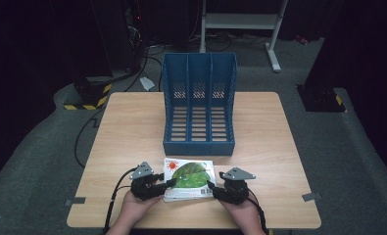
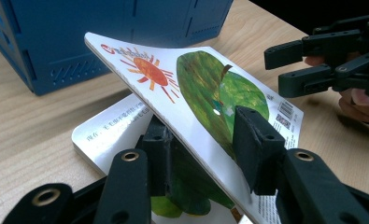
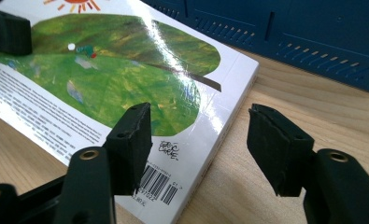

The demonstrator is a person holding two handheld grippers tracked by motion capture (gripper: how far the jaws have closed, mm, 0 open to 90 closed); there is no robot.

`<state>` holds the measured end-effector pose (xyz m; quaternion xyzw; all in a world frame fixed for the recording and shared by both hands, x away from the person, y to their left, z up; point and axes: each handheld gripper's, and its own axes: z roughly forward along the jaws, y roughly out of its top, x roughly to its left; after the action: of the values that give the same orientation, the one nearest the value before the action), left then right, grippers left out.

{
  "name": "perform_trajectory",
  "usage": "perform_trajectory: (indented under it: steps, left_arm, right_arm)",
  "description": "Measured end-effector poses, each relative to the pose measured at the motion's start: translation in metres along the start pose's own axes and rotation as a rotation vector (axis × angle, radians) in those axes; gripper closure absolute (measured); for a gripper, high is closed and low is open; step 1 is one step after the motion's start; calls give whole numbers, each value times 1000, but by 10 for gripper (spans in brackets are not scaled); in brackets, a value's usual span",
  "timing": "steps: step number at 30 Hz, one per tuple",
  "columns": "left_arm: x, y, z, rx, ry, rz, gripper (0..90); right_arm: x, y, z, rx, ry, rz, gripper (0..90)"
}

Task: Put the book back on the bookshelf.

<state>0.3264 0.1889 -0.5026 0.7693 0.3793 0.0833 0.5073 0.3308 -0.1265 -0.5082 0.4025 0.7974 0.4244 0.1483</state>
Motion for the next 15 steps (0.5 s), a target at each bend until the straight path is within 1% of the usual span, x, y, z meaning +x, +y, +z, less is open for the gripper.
perform_trajectory:
  steps: [1, 2, 5, 6, 10, 13, 15]
  left_arm:
    - [-1, 1, -1, -5, 0, 11, 593]
    - [-2, 1, -1, -8, 1, 20, 595]
    - [-6, 2, -3, -27, 2, 55, 600]
    - [-7, 2, -4, -37, 0, 63, 604]
    - [-9, 2, -5, -47, -1, 91, 608]
    - [-10, 2, -6, -55, -4, 108, 614]
    - [-12, 2, -6, -60, -3, 128, 617]
  right_arm:
    - [0, -1, 0, -3, -4, -11, 399]
    - [1, -2, 0, 0, -1, -11, 400]
    - [1, -3, 1, 6, 7, 1, 377]
    - [1, -3, 1, 7, 12, 12, 364]
    - [-3, -2, 2, 13, 35, 44, 340]
    - [-4, -2, 3, 22, 44, 56, 328]
    - [-4, -2, 5, 30, 56, 63, 315]
